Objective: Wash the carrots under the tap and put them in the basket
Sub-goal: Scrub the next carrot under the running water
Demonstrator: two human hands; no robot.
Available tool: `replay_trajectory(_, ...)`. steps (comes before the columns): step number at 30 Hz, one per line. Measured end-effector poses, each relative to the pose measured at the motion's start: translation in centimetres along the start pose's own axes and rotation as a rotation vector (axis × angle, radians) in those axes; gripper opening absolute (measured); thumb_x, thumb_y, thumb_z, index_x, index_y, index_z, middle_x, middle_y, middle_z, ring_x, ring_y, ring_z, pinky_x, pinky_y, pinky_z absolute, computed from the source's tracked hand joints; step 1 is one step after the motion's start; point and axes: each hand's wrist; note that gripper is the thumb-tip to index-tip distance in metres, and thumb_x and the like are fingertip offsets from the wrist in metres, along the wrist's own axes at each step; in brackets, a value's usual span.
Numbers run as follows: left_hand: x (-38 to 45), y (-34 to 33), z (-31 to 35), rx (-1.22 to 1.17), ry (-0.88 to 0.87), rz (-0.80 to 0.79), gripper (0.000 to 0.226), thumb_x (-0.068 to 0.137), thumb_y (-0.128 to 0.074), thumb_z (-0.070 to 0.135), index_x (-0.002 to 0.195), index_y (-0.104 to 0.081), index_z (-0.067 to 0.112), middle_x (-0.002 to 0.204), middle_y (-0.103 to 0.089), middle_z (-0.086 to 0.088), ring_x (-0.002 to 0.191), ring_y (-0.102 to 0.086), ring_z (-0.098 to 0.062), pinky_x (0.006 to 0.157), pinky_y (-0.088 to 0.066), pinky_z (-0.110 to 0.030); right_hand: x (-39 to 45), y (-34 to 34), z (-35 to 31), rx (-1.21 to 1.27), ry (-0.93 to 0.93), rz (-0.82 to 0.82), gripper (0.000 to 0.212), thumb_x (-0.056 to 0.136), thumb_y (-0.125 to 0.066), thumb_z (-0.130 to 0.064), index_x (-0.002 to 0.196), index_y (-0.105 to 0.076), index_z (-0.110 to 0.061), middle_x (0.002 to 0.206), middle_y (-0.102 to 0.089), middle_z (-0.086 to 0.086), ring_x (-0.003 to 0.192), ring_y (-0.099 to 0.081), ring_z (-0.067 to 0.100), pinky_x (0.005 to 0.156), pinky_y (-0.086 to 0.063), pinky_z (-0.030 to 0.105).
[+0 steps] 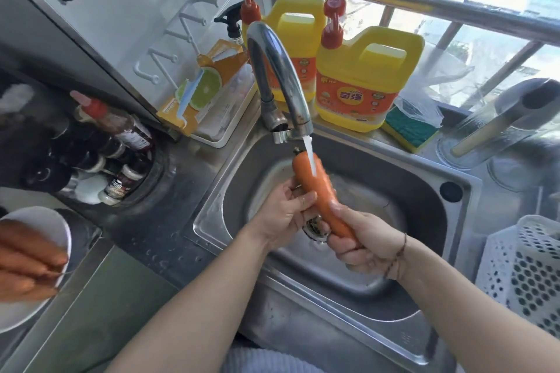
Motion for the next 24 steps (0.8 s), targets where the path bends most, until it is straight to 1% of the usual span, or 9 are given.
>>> replay_trajectory(3,0.0,-0.7,-0.1,-0.015,-0.021,-0.011,0.037,0.088,-0.063,0.005,0.123,-0.054,0.001,0.110,-0.070,-0.014,0.097,-0.069,-0.023,0.082,-0.059,-0.032,0.0,0.0,0.5,0.100,0.008,-0.025,0.041,0.090,-0.046,-0.056,0.079,-0.050,-0.017,0.050,-0.032,-0.001,0.030,-0.023,0.006,0.033,-0.019,0.009)
replay_trajectory(6,0.6,-2.6,-0.4,-0.015,-0.031,0.300,0.019,0.088,-0.066,0.007,0.106,-0.060,0.004,0.089,-0.070,-0.010,0.077,-0.070,-0.019,0.071,-0.060,-0.033,1.0,-1.0,0.7,-0.613,0.200,0.374,0.040,0.097,-0.050,-0.051,0.079,-0.050,-0.016,0.057,-0.050,0.003,0.042,-0.047,0.020,0.041,-0.035,0.024)
replay_trajectory(8,1.3,-3.7,-0.9,-0.004,-0.025,0.530,0.012,0.087,-0.072,0.009,0.088,-0.061,0.005,0.069,-0.067,-0.006,0.063,-0.065,-0.017,0.063,-0.057,-0.031,1.8,-1.4,1.2,-1.125,0.254,0.636,0.038,0.095,-0.050,-0.054,0.087,-0.053,-0.017,0.080,-0.065,0.007,0.074,-0.064,0.031,0.061,-0.044,0.031)
replay_trajectory(10,2.1,-4.0,-1.1,0.016,-0.030,0.662,0.016,0.086,-0.076,0.012,0.084,-0.061,0.006,0.060,-0.065,-0.005,0.055,-0.062,-0.017,0.057,-0.054,-0.029,2.0,-2.0,1.6,-1.252,0.261,0.752,0.042,0.095,-0.046,-0.056,0.097,-0.053,-0.015,0.092,-0.064,0.009,0.087,-0.063,0.036,0.067,-0.042,0.034)
replay_trajectory(13,2.0,-3.4,-0.8,0.108,-0.045,0.667,0.014,0.092,-0.069,0.016,0.088,-0.061,0.005,0.055,-0.063,-0.002,0.050,-0.061,-0.015,0.057,-0.053,-0.030,1.8,-2.2,1.1,-1.060,0.279,0.601,0.041,0.096,-0.049,-0.053,0.083,-0.052,-0.014,0.073,-0.059,0.004,0.061,-0.054,0.023,0.057,-0.040,0.030)
replay_trajectory(17,0.6,-2.1,0.7,-0.015,-0.045,0.328,0.037,0.094,-0.062,0.038,0.104,-0.055,0.003,0.072,-0.067,-0.007,0.067,-0.066,-0.018,0.070,-0.057,-0.031,0.7,-0.7,1.0,-0.167,0.081,0.077,0.044,0.096,-0.046,-0.054,0.080,-0.047,-0.014,0.049,-0.035,0.000,0.032,-0.025,0.009,0.035,-0.021,0.013)
replay_trajectory(19,0.0,-1.9,1.6,-0.086,-0.046,0.199,0.042,0.094,-0.053,0.044,0.114,-0.053,0.007,0.081,-0.069,-0.007,0.076,-0.068,-0.019,0.081,-0.055,-0.035,0.0,0.0,1.3,0.003,-0.001,-0.084,0.045,0.089,-0.046,-0.060,0.083,-0.049,-0.015,0.050,-0.031,-0.001,0.032,-0.022,0.006,0.033,-0.018,0.010)
replay_trajectory(21,0.2,-2.4,2.1,-0.017,-0.046,0.216,0.033,0.100,-0.046,0.039,0.110,-0.055,0.009,0.080,-0.069,-0.006,0.075,-0.066,-0.021,0.082,-0.053,-0.039,0.0,0.0,1.4,-0.070,0.028,-0.021,0.045,0.091,-0.046,-0.058,0.083,-0.048,-0.014,0.051,-0.032,0.000,0.032,-0.022,0.008,0.034,-0.018,0.011)
replay_trajectory(24,1.0,-3.5,2.3,0.093,-0.056,0.465,0.027,0.105,-0.045,0.034,0.102,-0.054,0.009,0.067,-0.064,-0.006,0.063,-0.062,-0.021,0.069,-0.053,-0.038,0.5,-1.5,1.3,-0.627,0.214,0.343,0.045,0.099,-0.045,-0.051,0.075,-0.048,-0.013,0.051,-0.045,-0.001,0.035,-0.035,0.011,0.038,-0.030,0.020)
Point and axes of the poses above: each hand's wrist, its own x-axis towards the middle knuckle, its own y-axis out of the back of the hand, z = x × y
